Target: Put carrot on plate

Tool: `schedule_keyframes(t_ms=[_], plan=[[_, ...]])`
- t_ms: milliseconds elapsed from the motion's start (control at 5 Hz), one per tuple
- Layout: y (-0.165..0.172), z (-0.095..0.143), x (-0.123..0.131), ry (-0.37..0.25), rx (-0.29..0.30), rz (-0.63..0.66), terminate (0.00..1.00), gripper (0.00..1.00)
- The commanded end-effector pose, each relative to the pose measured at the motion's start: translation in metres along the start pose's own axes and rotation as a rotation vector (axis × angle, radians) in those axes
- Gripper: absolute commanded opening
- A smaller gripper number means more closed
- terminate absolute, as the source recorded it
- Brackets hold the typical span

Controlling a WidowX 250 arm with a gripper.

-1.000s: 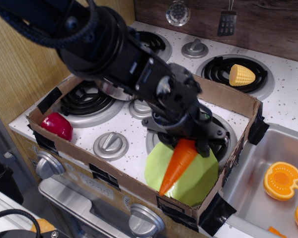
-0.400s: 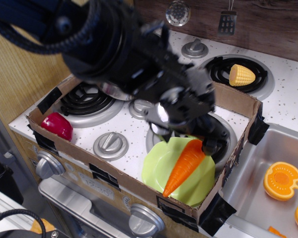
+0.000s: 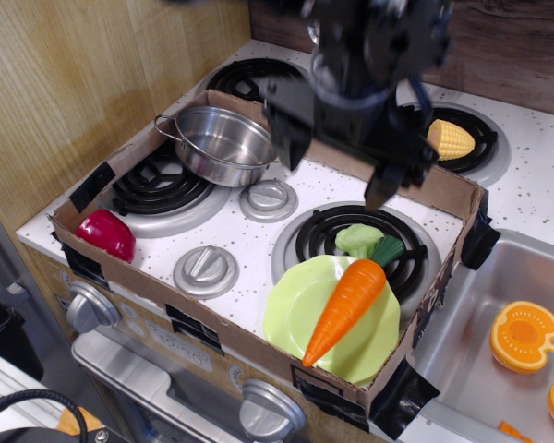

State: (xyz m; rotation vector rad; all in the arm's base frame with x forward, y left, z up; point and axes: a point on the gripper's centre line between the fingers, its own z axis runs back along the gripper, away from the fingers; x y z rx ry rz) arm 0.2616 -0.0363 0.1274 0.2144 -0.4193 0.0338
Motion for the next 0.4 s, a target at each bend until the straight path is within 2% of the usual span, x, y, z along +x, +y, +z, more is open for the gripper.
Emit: schedule_keyframes(t_ms=[0, 200], plan=[[-0.0024, 0.0128, 0.0159, -0.043, -0.013, 0.013, 0.00, 1.00], [-0.0024, 0.0128, 0.0159, -0.043, -0.013, 0.013, 1.00, 1.00]])
